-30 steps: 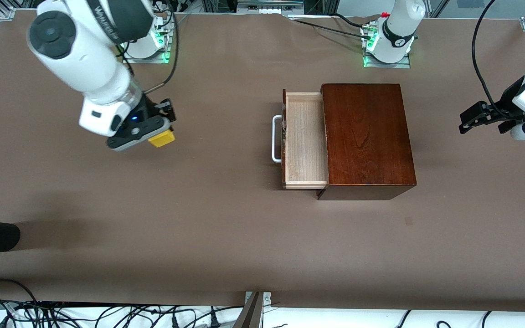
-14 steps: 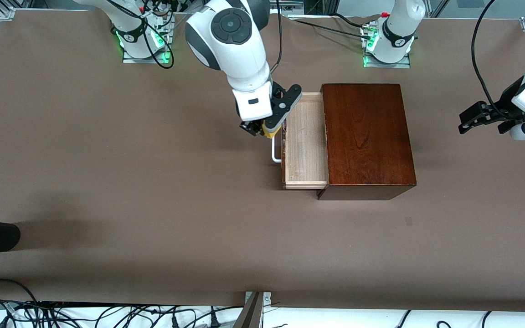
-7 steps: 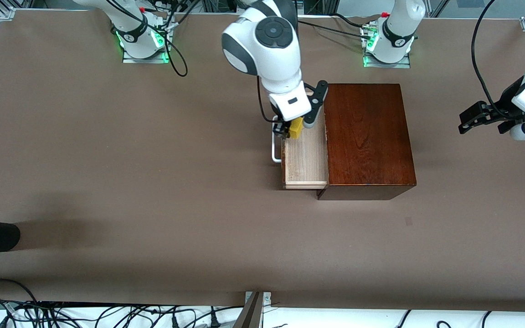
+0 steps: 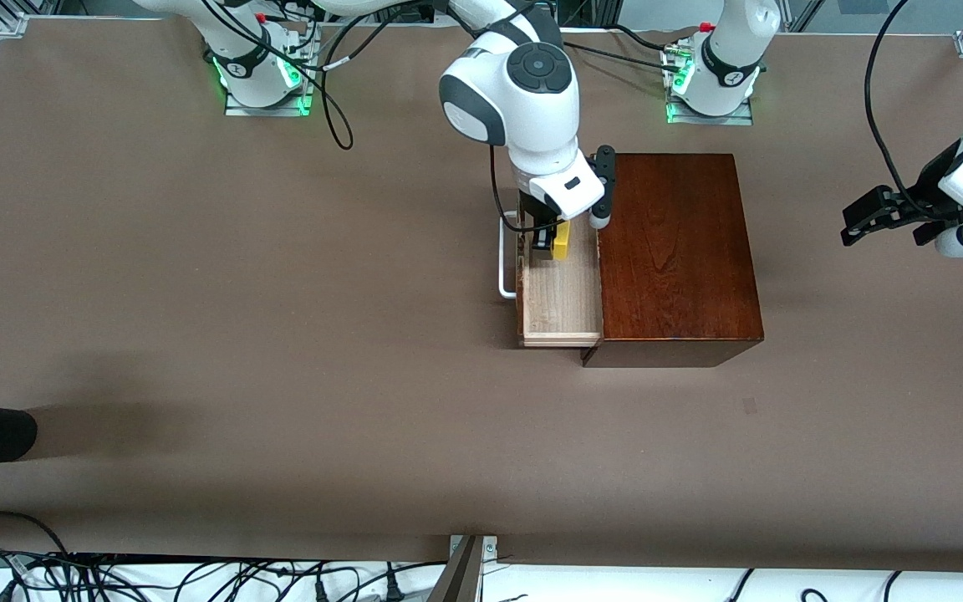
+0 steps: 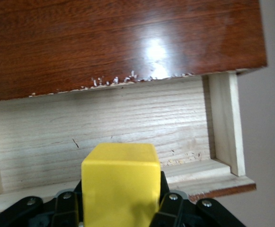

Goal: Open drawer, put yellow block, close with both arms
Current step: 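Grasp the yellow cube with the right gripper and carry it over the drawer, then lower the cube into the drawer and open the right gripper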

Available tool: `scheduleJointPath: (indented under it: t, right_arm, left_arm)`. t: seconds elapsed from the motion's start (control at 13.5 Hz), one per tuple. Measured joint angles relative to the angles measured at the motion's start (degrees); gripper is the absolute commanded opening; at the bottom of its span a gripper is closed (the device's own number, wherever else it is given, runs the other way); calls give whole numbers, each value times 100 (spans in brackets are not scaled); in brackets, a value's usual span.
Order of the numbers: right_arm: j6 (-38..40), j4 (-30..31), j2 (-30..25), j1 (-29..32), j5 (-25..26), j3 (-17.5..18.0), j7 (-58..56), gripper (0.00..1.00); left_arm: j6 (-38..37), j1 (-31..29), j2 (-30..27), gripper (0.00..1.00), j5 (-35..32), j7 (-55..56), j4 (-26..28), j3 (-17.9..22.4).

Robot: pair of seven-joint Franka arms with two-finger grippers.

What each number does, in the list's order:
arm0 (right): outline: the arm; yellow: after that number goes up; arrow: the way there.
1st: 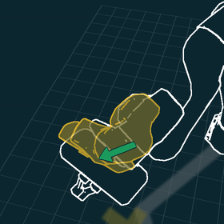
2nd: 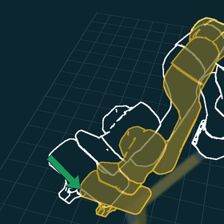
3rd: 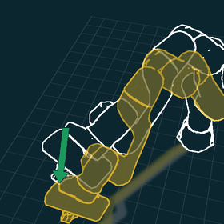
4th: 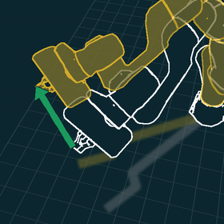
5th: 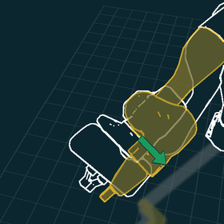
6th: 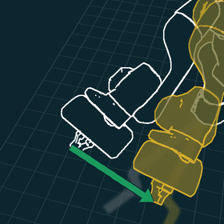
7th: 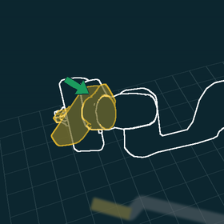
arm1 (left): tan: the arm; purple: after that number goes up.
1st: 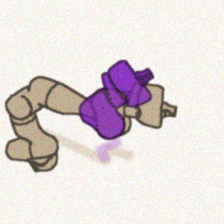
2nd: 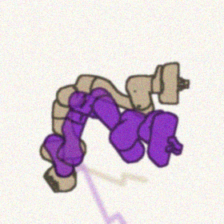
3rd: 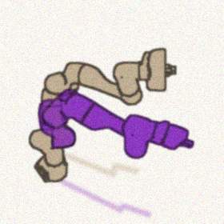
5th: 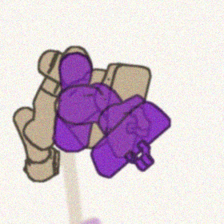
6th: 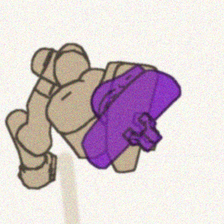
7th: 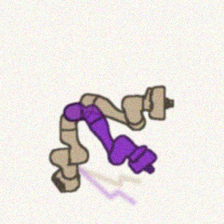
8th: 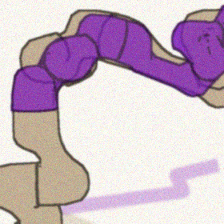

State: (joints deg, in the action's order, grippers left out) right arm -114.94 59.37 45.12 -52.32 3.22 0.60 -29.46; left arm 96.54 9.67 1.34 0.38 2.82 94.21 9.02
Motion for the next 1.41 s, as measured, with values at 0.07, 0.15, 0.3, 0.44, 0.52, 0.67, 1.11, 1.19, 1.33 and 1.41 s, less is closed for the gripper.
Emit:
scheduleJointPath:
  t: [0.07,0.15,0.3,0.44,0.52,0.67,1.11,1.19,1.33,1.41]
  right_arm:
    - [-31,-1,66,-29,14,-3,-41,0]
    - [-82,-1,137,-55,44,-4,-57,0]
    - [-104,-1,250,-90,97,-6,-58,0]
    - [-104,3,327,-98,104,-14,-68,0]
    - [-103,17,353,-98,106,-16,-74,0]
    - [-126,35,400,-110,109,-16,-80,0]
    - [-559,204,497,-134,163,-16,-80,16]
    - [-559,204,497,-134,172,-17,-80,89]
    - [-555,203,491,-133,172,-22,-79,100]
    - [-525,194,482,-133,172,-36,-79,100]
  left_arm:
    - [0,0,0,100,0,0,0,0]
    - [0,0,0,100,0,0,0,0]
    - [0,-1,0,100,0,0,0,0]
    - [0,-1,0,100,0,0,0,0]
    - [0,-1,0,100,0,0,0,0]
    - [0,-1,0,100,0,0,0,0]
    - [0,-2,0,100,0,0,0,0]
    - [0,-2,0,100,0,0,0,0]
    - [0,-2,0,100,0,0,0,0]
    - [0,-2,0,100,0,0,0,1]
